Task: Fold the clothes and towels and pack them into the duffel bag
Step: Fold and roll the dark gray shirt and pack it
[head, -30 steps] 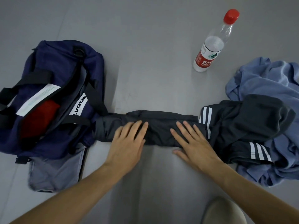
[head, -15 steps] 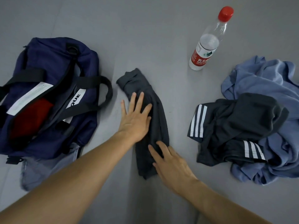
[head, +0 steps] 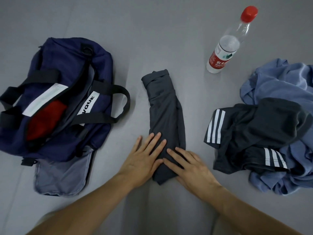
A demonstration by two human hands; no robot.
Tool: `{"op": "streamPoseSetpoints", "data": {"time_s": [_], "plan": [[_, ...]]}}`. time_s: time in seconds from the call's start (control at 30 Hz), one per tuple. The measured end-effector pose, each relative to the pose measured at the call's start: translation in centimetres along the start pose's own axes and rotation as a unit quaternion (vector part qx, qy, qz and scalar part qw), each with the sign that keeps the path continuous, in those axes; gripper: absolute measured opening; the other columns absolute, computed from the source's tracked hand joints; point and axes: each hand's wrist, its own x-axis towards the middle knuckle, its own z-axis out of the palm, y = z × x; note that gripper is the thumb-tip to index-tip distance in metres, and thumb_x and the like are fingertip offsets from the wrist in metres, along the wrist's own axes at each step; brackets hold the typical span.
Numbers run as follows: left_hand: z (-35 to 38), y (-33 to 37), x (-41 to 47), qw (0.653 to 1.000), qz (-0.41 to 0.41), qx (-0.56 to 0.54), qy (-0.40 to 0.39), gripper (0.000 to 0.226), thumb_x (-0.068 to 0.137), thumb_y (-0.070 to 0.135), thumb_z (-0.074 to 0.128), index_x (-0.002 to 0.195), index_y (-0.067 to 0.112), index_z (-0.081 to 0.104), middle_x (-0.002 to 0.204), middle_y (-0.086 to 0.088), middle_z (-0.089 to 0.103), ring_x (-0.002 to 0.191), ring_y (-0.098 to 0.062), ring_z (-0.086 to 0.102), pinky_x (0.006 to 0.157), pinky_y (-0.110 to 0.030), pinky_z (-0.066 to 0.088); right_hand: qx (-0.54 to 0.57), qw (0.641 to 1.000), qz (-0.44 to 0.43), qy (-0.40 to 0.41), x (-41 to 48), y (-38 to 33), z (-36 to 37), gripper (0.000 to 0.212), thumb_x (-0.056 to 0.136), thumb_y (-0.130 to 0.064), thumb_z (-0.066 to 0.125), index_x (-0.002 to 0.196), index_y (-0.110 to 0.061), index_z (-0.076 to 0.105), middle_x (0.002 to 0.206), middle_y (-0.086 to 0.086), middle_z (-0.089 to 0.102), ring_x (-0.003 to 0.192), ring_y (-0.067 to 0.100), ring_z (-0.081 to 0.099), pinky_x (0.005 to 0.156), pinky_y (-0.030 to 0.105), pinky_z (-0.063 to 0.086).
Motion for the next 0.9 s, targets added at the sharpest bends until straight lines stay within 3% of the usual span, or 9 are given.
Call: {"op": "streamPoseSetpoints", "data": {"time_s": [0.13, 0.23, 0.3, 0.4, 0.5, 0.57, 0.67, 0.8, 0.9], "plan": [[-1.3, 0.0, -0.7, 0.996, 0.040, -0.051, 0.068, 0.064, 0.103, 0.057, 0.035, 0.154, 0.019, 0.036, 0.162, -0.005, 0.031, 0.152, -0.023, 0.021, 0.123, -0.043, 0.022, 0.045, 0.997, 0.019, 0.065, 1.5, -0.1, -0.4, 0.044, 0.082, -0.030, 0.065, 0.126, -0.026, 0.065, 0.136, -0.002, 0.061, 0.117, 0.025, 0.059, 0.093, 0.039, 0.054], [-1.2, 0.2, -1.5, 0.993, 0.078, -0.069, 0.060, 0.088, 0.091, 0.073, 0.046, 0.158, 0.020, 0.023, 0.155, -0.001, 0.040, 0.144, -0.017, 0.032, 0.120, -0.033, 0.025, 0.118, 0.989, 0.065, 0.054, 3.1, -0.3, -1.7, 0.040, 0.079, -0.034, 0.055, 0.115, -0.023, 0.068, 0.114, -0.007, 0.068, 0.097, 0.021, 0.061, 0.077, 0.034, 0.057], [-1.4, 0.1, -1.2, 0.991, 0.055, -0.107, 0.061, 0.087, 0.092, 0.065, 0.053, 0.160, 0.026, 0.015, 0.146, 0.002, 0.050, 0.131, -0.013, 0.046, 0.114, -0.026, 0.035, 0.196, 0.971, 0.139, 0.013, 4.1, -0.6, -3.1, 0.036, 0.083, -0.038, 0.055, 0.114, -0.025, 0.066, 0.098, -0.006, 0.068, 0.090, 0.019, 0.058, 0.073, 0.034, 0.054], [-3.1, 0.2, 0.3, 0.968, -0.027, -0.231, 0.098, 0.065, 0.095, 0.043, 0.061, 0.152, 0.038, 0.029, 0.118, 0.003, 0.068, 0.100, -0.013, 0.065, 0.088, -0.028, 0.053, 0.304, 0.919, 0.250, -0.021, 5.3, -0.2, -4.5, 0.029, 0.089, -0.046, 0.057, 0.115, -0.034, 0.059, 0.085, -0.004, 0.065, 0.080, 0.016, 0.060, 0.072, 0.031, 0.048], [-4.3, 0.4, 1.9, 0.927, -0.115, -0.351, 0.066, 0.049, 0.094, 0.044, 0.064, 0.136, 0.044, 0.039, 0.106, 0.007, 0.072, 0.091, -0.012, 0.068, 0.083, -0.031, 0.054, 0.374, 0.866, 0.331, -0.017, 5.7, 0.4, -4.9, 0.041, 0.094, -0.059, 0.050, 0.128, -0.038, 0.052, 0.098, -0.006, 0.070, 0.090, 0.015, 0.065, 0.078, 0.027, 0.048], [-4.7, 0.3, 2.7, 0.910, -0.149, -0.384, 0.043, 0.040, 0.093, 0.050, 0.063, 0.128, 0.041, 0.044, 0.099, 0.007, 0.071, 0.089, -0.013, 0.067, 0.082, -0.032, 0.054, 0.321, 0.894, 0.310, 0.044, 4.9, 0.2, -5.2, 0.052, 0.095, -0.059, 0.045, 0.140, -0.032, 0.046, 0.119, -0.004, 0.065, 0.109, 0.016, 0.061, 0.092, 0.028, 0.047], [-4.6, -0.3, 4.1, 0.910, -0.178, -0.372, 0.042, 0.034, 0.093, 0.055, 0.060, 0.119, 0.034, 0.050, 0.097, 0.002, 0.071, 0.091, -0.021, 0.067, 0.082, -0.037, 0.053, 0.150, 0.970, 0.136, 0.131, 3.6, -0.2, -4.4, 0.054, 0.100, -0.042, 0.052, 0.147, -0.017, 0.046, 0.150, 0.002, 0.045, 0.139, 0.021, 0.041, 0.112, 0.037, 0.038], [-4.8, 0.0, 5.3, 0.939, -0.186, -0.280, 0.072, 0.039, 0.097, 0.053, 0.053, 0.129, 0.033, 0.044, 0.117, 0.000, 0.066, 0.102, -0.022, 0.065, 0.088, -0.039, 0.053, 0.055, 0.995, 0.085, 0.015, 2.8, 0.2, -1.6, 0.075, 0.098, -0.044, 0.050, 0.160, -0.019, 0.016, 0.166, 0.004, 0.015, 0.154, 0.027, 0.010, 0.120, 0.049, 0.025], [-4.9, 0.2, 4.4, 0.950, -0.135, -0.211, 0.186, 0.042, 0.101, 0.038, 0.052, 0.140, 0.024, 0.046, 0.135, 0.001, 0.055, 0.119, -0.018, 0.056, 0.098, -0.039, 0.051, 0.067, 0.988, 0.137, -0.013, 3.5, 0.8, -1.2, 0.080, 0.095, -0.052, 0.049, 0.160, -0.020, 0.014, 0.166, 0.002, 0.014, 0.153, 0.030, 0.012, 0.119, 0.051, 0.027]]}}
